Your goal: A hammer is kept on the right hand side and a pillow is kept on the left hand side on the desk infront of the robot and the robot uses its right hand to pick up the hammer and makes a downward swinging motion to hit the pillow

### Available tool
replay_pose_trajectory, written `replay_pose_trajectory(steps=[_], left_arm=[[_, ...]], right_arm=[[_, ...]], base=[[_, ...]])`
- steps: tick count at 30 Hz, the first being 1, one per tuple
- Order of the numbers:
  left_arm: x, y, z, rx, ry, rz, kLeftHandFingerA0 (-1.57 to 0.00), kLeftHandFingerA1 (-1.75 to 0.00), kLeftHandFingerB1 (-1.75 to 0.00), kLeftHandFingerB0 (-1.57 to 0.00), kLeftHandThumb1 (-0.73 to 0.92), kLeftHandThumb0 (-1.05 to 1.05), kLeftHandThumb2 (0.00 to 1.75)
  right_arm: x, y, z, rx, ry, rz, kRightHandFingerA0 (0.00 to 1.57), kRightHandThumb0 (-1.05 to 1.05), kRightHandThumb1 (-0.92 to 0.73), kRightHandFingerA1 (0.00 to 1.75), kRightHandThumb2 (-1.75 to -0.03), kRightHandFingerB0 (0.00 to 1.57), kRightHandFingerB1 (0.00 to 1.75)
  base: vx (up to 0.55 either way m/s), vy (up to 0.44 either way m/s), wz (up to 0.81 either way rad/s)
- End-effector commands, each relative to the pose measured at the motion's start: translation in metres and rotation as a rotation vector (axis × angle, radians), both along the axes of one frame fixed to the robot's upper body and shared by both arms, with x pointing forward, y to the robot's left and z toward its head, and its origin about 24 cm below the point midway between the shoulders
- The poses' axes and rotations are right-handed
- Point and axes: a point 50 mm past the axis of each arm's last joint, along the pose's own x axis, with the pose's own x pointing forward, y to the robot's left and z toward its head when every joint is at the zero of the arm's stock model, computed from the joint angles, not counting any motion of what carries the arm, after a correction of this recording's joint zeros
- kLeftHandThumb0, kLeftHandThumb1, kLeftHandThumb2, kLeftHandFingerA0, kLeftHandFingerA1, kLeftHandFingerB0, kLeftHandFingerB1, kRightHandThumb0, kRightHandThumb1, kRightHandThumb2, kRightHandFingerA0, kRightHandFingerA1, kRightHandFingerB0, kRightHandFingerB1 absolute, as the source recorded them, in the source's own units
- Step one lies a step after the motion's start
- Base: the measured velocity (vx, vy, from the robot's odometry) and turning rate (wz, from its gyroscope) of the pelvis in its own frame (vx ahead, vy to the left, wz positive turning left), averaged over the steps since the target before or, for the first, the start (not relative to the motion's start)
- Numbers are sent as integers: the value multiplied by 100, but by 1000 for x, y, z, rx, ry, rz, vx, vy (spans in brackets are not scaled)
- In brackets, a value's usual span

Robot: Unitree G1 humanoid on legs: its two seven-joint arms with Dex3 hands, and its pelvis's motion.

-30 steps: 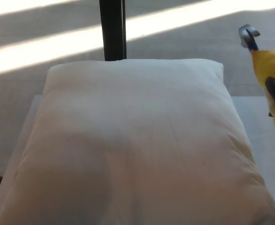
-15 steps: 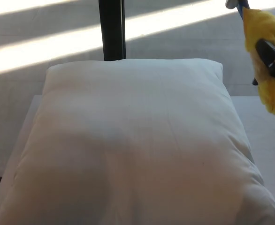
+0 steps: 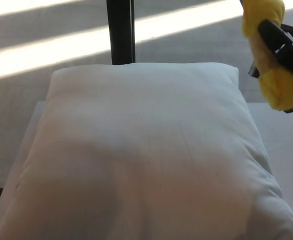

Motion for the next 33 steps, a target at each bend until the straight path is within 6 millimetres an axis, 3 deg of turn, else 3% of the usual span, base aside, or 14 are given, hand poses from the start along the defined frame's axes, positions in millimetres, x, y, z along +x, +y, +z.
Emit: replay_pose_trajectory(steps=[1, 3, 7, 10, 13, 14, 15, 18, 19, 23, 24, 27, 29, 33], left_arm=[[22, 6, 16, -16, -179, -28, -70, -55, -45, -64, 60, -64, 58], [20, 4, 15, -10, -176, -52, -68, -59, -46, -63, 61, -63, 59], [14, 6, 12, -18, -152, 8, -70, -56, -46, -62, 61, -60, 58], [13, 6, 11, -35, -159, 27, -69, -55, -46, -62, 60, -58, 59], [14, 5, 12, -28, -156, -4, -72, -57, -46, -62, 61, -60, 59], [17, 5, 12, -27, -160, -10, -70, -56, -46, -62, 61, -60, 59], [18, 4, 13, -28, -166, -17, -71, -57, -46, -61, 61, -60, 59], [22, 3, 13, -31, -175, -19, -72, -57, -46, -63, 60, -60, 59], [25, 2, 15, -24, -188, -65, -72, -57, -46, -64, 60, -64, 59], [28, 1, 16, -31, -202, -63, -74, -57, -45, -65, 60, -63, 59], [29, 1, 16, -35, -208, -60, -78, -58, -46, -67, 59, -62, 58], [35, 1, 18, -39, -227, -65, -75, -57, -45, -67, 60, -62, 58], [37, 1, 19, -34, -226, -61, -74, -57, -45, -66, 59, -63, 58], [38, 2, 20, -29, -224, -73, -73, -58, -45, -66, 61, -62, 59]], right_arm=[[-34, 44, 67, 85, -113, 429, 99, -32, -55, 175, -120, 80, 161], [-35, 40, 74, 92, -155, 447, 99, -35, -63, 175, -107, 77, 164], [-38, 36, 86, 119, -184, 428, 99, -33, -60, 175, -109, 83, 155], [-39, 40, 83, 77, -180, 435, 98, -30, -62, 175, -106, 78, 160], [-37, 57, 39, 53, -33, 480, 102, -26, -47, 175, -124, 83, 154], [-40, 62, 25, -5, -4, 474, 104, -29, -49, 175, -116, 86, 154], [-43, 66, 10, -71, 28, 477, 100, -34, -54, 175, -112, 78, 164], [-48, 70, -16, -110, 101, 487, 102, -32, -52, 175, -118, 73, 171], [-55, 72, -65, -210, 230, 466, 102, -33, -53, 175, -126, 70, 174], [-61, 66, -105, -269, 357, 457, 103, -35, -59, 175, -120, 70, 168], [-62, 62, -116, -298, 391, 438, 106, -37, -65, 175, -107, 73, 165], [-69, 31, -173, -418, 535, 342, 103, -32, -58, 175, -123, 67, 172], [-70, 24, -183, -433, 556, 330, 106, -33, -51, 175, -132, 75, 175], [-71, 8, -199, -513, 603, 261, 106, -36, -57, 175, -124, 73, 174]], base=[[0, 0, 0], [0, 0, 0], [0, 0, 0], [0, 0, 0], [0, 0, 0], [0, 0, 0], [0, 0, 0], [0, 0, 0], [0, 0, 0], [0, 0, 0], [0, 0, 0], [0, 0, 0], [0, 0, 0], [0, 0, 0]])
